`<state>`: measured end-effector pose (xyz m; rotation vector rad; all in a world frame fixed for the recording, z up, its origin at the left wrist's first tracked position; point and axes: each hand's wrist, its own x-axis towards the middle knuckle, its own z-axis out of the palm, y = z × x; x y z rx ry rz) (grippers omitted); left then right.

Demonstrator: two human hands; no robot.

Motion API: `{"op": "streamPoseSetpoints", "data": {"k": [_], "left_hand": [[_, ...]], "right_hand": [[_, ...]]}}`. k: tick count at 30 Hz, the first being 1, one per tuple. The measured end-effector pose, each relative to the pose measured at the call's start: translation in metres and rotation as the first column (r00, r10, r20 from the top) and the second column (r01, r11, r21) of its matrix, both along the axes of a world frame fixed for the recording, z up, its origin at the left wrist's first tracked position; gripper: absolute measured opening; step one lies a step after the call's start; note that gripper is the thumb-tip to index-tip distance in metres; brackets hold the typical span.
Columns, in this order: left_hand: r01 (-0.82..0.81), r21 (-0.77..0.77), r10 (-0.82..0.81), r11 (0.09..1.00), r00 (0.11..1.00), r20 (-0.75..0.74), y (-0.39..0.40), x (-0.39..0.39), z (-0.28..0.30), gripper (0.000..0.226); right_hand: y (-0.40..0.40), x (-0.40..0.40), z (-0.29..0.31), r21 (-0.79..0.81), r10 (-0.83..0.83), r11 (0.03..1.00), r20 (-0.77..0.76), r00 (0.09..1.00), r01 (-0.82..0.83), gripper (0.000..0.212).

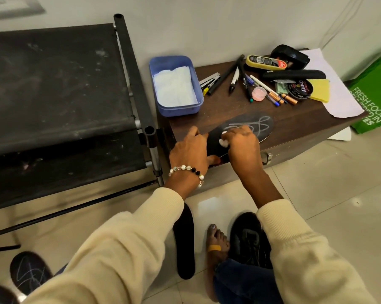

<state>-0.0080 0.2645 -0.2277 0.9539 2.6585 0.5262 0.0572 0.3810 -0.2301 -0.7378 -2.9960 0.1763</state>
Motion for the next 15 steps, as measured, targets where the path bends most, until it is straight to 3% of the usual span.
{"op": "streamPoseSetpoints", "data": {"k": [5,12,15], "left_hand": [[-0.002,0.022,0.002,1.0,1.0,-0.013,0.0,0.0,-0.002,0.056],[-0.009,0.021,0.009,1.0,1.0,0.011,0.0,0.0,-0.002,0.05],[-0.02,0.011,0.02,1.0,1.0,0.002,0.0,0.001,-0.002,0.051]], "right_hand": [[-0.005,0.005,0.003,-0.03,0.081,0.996,0.022,0.996,-0.081,0.03],[0.004,-0.033,-0.005,-0.019,-0.023,1.0,-0.094,0.995,0.022,0.025],[0.004,-0.04,-0.004,-0.006,-0.025,1.0,-0.062,0.998,0.025,0.022]]}}
